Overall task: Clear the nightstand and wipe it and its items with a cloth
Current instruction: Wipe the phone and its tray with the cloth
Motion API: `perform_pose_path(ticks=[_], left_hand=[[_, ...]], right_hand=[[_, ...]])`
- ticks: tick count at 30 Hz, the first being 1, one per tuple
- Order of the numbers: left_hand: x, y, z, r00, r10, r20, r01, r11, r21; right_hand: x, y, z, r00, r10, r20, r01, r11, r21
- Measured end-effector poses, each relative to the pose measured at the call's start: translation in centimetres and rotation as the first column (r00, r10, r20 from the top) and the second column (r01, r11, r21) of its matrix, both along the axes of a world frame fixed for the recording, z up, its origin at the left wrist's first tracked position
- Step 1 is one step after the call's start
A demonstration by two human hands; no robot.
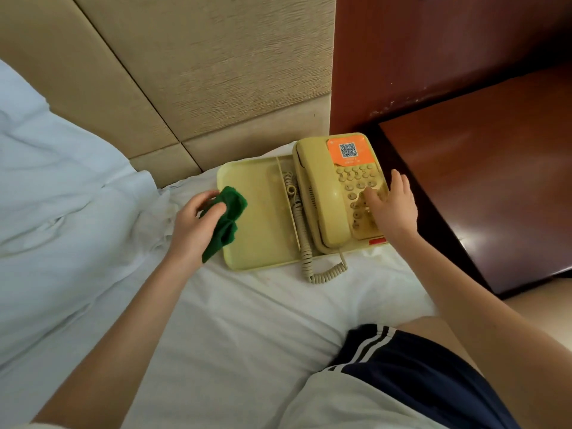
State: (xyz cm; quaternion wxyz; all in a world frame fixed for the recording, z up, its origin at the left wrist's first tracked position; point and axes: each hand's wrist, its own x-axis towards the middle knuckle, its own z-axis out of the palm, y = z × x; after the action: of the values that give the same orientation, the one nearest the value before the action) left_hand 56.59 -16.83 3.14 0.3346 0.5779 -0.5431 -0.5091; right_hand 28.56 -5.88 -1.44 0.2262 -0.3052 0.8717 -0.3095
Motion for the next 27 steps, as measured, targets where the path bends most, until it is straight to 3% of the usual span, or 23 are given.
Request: perform_pose_path(ticks=[2, 3, 12, 17, 27], left_hand=[[0.7, 0.2, -0.5, 0.997, 0.052, 0.049, -0.053, 0.998, 0.022], [0.8, 0.3, -0.8, 0.997, 0.063, 0.048, -0.065, 0.997, 0.045], [0.4, 0.4, -1.5, 0.998, 0.046, 0.052, -0.054, 0.986, 0.160], [0.4, 0.5, -1.3, 0.998, 0.063, -0.021, -0.057, 0.976, 0.211], [0.8, 0.4, -1.1, 0.999, 0.039, -0.020, -0.034, 0.978, 0.204]], right_hand=[[-0.1, 0.3, -0.1, 0.981, -0.026, 0.191, 0.034, 0.999, -0.038], [0.1, 0.5, -0.2, 0.976, -0.013, 0.216, 0.025, 0.998, -0.052], [0.4, 0.7, 0.2, 0.988, 0.039, 0.147, -0.025, 0.995, -0.094], [0.4, 0.2, 0.0, 0.994, 0.008, 0.107, -0.002, 0.998, -0.056], [4.1, -1.2, 0.9, 0.997, 0.075, 0.001, -0.075, 0.997, 0.011]])
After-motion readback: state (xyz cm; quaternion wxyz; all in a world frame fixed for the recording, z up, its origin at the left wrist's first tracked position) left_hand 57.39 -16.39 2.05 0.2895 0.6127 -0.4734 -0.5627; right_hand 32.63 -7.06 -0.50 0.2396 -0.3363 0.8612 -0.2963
